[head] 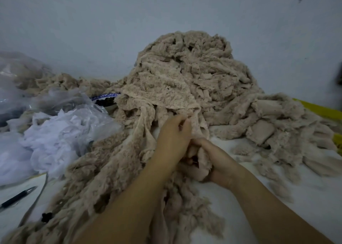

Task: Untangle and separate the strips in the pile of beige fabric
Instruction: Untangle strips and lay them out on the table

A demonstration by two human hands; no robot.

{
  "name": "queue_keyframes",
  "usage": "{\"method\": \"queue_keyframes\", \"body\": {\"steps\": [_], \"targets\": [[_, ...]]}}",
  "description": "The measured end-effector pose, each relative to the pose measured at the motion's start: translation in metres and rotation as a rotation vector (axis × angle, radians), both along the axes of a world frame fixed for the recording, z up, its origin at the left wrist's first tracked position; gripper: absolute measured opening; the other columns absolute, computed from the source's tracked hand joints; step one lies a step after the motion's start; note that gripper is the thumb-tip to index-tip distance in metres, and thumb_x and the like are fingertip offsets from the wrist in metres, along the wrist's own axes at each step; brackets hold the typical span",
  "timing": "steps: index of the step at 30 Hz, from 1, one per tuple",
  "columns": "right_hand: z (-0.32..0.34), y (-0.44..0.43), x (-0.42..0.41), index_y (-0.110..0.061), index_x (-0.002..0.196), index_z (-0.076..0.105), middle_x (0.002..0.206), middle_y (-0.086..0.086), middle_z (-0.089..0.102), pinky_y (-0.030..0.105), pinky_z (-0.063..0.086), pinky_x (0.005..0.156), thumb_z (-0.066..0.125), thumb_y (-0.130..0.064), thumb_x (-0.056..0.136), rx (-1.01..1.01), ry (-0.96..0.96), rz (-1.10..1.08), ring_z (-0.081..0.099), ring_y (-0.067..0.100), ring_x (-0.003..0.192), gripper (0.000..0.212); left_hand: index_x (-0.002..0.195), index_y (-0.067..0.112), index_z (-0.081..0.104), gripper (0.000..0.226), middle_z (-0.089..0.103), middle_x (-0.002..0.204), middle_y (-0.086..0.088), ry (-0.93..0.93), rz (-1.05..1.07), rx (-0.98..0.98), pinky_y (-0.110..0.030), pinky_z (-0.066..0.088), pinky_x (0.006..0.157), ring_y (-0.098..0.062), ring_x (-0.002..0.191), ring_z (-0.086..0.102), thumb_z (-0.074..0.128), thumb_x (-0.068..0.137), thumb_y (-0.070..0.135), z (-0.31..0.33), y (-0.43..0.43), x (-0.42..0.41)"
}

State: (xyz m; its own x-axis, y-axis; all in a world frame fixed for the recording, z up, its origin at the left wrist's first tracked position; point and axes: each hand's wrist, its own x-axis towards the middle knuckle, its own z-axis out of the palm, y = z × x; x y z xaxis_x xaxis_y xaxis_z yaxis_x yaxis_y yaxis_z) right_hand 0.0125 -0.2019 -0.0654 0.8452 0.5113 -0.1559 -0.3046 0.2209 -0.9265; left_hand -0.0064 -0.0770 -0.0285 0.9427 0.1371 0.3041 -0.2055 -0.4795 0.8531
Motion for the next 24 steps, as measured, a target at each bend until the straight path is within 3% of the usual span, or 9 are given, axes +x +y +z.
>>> {"method": "queue_keyframes", "body": {"steps": [2, 4, 7, 11, 15, 17, 19, 21, 24], "targets": [[0.003, 0.000, 0.001, -0.007, 0.058, 0.065, 0.067, 0.014, 0.063, 0.031, 0.053, 0.072, 0.061, -0.037, 0.081, 0.025, -0.037, 0.038, 0.061, 0.022, 0.067, 0.038, 0.115, 0.014, 0.060, 0.027, 0.063, 0.101, 0.000, 0.106, 0.068, 0.011, -0.016, 0.038, 0.067, -0.010, 0.088, 0.060, 0.046, 0.102, 0.033, -0.023, 0.016, 0.010], [-0.001, 0.000, -0.002, -0.007, 0.057, 0.061, 0.069, 0.014, 0.063, 0.029, 0.054, 0.071, 0.062, -0.040, 0.077, -0.026, -0.053, 0.089, 0.061, 0.020, 0.066, 0.039, 0.120, 0.021, 0.056, 0.030, 0.064, 0.108, 0.003, 0.244, 0.011, -0.005, -0.010, 0.037, 0.063, 0.001, 0.083, 0.056, 0.044, 0.102, 0.042, -0.049, 0.030, 0.012], [0.006, -0.004, -0.001, -0.009, 0.054, 0.060, 0.067, 0.011, 0.064, 0.027, 0.055, 0.066, 0.059, -0.042, 0.081, -0.095, -0.060, 0.092, 0.063, 0.018, 0.064, 0.043, 0.119, 0.026, 0.059, 0.028, 0.063, 0.104, 0.008, 0.295, 0.014, 0.070, -0.021, 0.045, 0.069, -0.005, 0.086, 0.058, 0.047, 0.100, 0.044, -0.061, 0.041, 0.015], [-0.001, -0.010, 0.014, -0.015, 0.063, 0.073, 0.080, 0.008, 0.066, 0.033, 0.052, 0.081, 0.048, -0.044, 0.099, -0.143, -0.143, -0.196, 0.064, 0.019, 0.082, 0.052, 0.091, 0.028, 0.070, 0.020, 0.068, 0.087, 0.004, 0.146, 0.204, -0.397, -0.022, 0.051, 0.061, -0.010, 0.073, 0.060, 0.054, 0.096, 0.019, -0.053, 0.058, 0.009], [-0.016, -0.015, 0.020, -0.017, 0.081, 0.079, 0.099, 0.019, 0.064, 0.045, 0.052, 0.095, 0.039, -0.049, 0.100, 0.054, -0.010, -0.335, 0.064, 0.031, 0.099, 0.055, 0.097, 0.023, 0.072, 0.021, 0.068, 0.074, 0.014, 0.019, 0.374, -0.697, -0.030, 0.049, 0.066, -0.013, 0.073, 0.055, 0.051, 0.098, 0.016, -0.041, 0.069, 0.005], [-0.015, -0.013, 0.022, -0.017, 0.076, 0.078, 0.104, 0.023, 0.056, 0.050, 0.050, 0.100, 0.040, -0.054, 0.097, 0.124, 0.032, -0.363, 0.061, 0.033, 0.098, 0.057, 0.098, 0.022, 0.071, 0.018, 0.070, 0.094, 0.015, -0.015, 0.401, -0.757, -0.034, 0.054, 0.080, -0.012, 0.093, 0.062, 0.053, 0.098, 0.018, -0.036, 0.067, 0.003], [-0.012, -0.010, 0.022, -0.019, 0.065, 0.073, 0.088, 0.020, 0.058, 0.042, 0.055, 0.086, 0.042, -0.057, 0.095, 0.147, 0.064, -0.404, 0.062, 0.029, 0.082, 0.057, 0.096, 0.023, 0.068, 0.015, 0.067, 0.111, 0.005, -0.023, 0.408, -0.847, -0.032, 0.057, 0.078, -0.016, 0.104, 0.063, 0.055, 0.098, 0.018, -0.032, 0.068, 0.002], [-0.016, -0.011, 0.025, -0.023, 0.060, 0.071, 0.071, 0.007, 0.061, 0.034, 0.052, 0.066, 0.042, -0.057, 0.097, 0.116, 0.045, -0.427, 0.061, 0.020, 0.063, 0.057, 0.101, 0.022, 0.068, 0.015, 0.069, 0.110, -0.005, 0.036, 0.325, -1.025, -0.032, 0.059, 0.068, -0.021, 0.099, 0.068, 0.055, 0.098, 0.014, -0.028, 0.072, 0.002], [-0.017, -0.015, 0.025, -0.026, 0.069, 0.077, 0.072, 0.005, 0.065, 0.033, 0.054, 0.063, 0.046, -0.048, 0.101, 0.059, 0.038, -0.397, 0.063, 0.019, 0.063, 0.050, 0.121, 0.017, 0.066, 0.027, 0.072, 0.110, -0.017, 0.218, 0.048, -1.262, -0.040, 0.061, 0.076, -0.031, 0.097, 0.071, 0.059, 0.095, 0.014, -0.025, 0.078, 0.002]]}}
